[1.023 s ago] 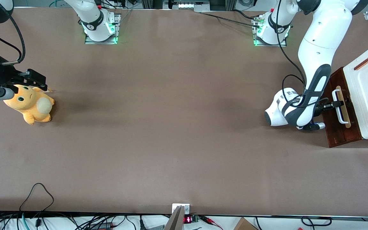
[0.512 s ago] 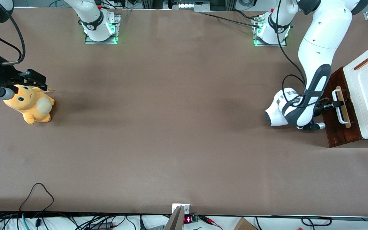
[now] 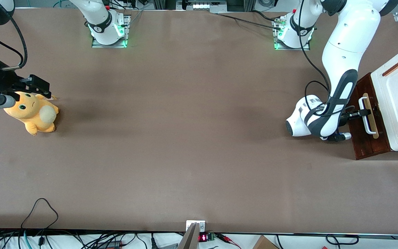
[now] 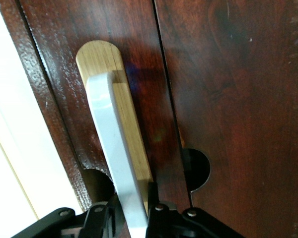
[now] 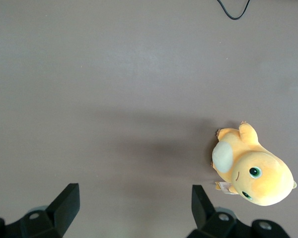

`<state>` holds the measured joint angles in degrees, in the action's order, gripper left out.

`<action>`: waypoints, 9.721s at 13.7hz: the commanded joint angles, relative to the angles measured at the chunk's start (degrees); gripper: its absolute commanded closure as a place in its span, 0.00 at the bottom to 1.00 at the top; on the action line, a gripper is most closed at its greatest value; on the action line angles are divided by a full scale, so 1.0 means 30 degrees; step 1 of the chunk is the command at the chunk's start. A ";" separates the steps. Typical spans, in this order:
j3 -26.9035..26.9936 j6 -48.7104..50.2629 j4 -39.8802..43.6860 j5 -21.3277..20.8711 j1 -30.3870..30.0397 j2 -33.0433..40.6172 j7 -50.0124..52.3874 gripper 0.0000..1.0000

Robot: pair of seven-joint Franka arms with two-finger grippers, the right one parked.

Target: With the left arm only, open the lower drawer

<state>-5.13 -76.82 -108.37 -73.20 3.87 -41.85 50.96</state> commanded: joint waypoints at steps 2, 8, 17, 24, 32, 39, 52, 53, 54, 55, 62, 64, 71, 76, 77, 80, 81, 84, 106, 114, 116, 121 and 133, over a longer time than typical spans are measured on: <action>0.0011 -0.0174 -0.0206 0.0641 0.0439 0.0180 0.0035 0.80; 0.0011 -0.0116 -0.0148 0.1460 0.0937 0.0268 0.0093 0.80; 0.0011 0.0088 -0.0089 0.2162 0.1785 0.0210 0.0239 0.80; 0.0011 0.0323 -0.0030 0.2779 0.2401 0.0151 0.0679 0.80; 0.0011 0.1026 0.0116 0.3715 0.3367 0.0180 0.0708 0.80; 0.0040 0.1523 0.0348 0.4417 0.4128 0.0180 0.0708 0.81; 0.0157 0.2257 0.0643 0.5387 0.5009 0.0122 0.0737 0.81; 0.0157 0.2257 0.0643 0.5416 0.5096 0.0122 0.0737 0.81; 0.0157 0.2286 0.0672 0.5416 0.5126 0.0122 0.0737 0.81; 0.0157 0.2287 0.0818 0.5445 0.5155 0.0122 0.0737 0.80; 0.0157 0.2287 0.0907 0.5767 0.5273 0.0063 0.0737 0.74; 0.0157 0.2287 0.0878 0.5797 0.5244 -0.0024 0.0563 0.30; 0.0157 0.2519 0.0849 0.5796 0.5185 -0.0113 0.0357 0.00; 0.0567 0.2639 0.1928 0.5855 0.5039 0.0092 -0.3179 0.00; 0.0654 0.2551 0.2339 0.6261 0.5009 0.0266 -0.3797 0.00; 0.1153 0.2201 0.4270 0.7930 0.5009 0.0590 -0.5322 0.00; 0.1182 0.1793 0.4827 0.8718 0.4951 0.0793 -0.5530 0.00; 0.2294 0.0737 0.5887 1.0656 0.4892 0.1437 -0.8302 0.00; 0.4640 -0.2547 1.1630 2.5864 0.1699 0.8060 -1.5960 0.00; 0.1314 -0.2547 1.1689 2.5807 -0.0985 0.9380 -1.6049 0.00; 0.0363 -0.2518 1.1542 2.5806 -0.2078 0.9467 -1.6108 0.00; 0.0304 -0.1876 1.0429 2.5894 -0.2081 1.0756 -1.6108 0.00; 0.0274 -0.3602 0.6972 2.5631 -0.2169 1.2778 -1.6924 0.00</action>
<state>-3.80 -86.09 -84.72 3.21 -1.66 -5.63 3.13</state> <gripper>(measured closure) 0.000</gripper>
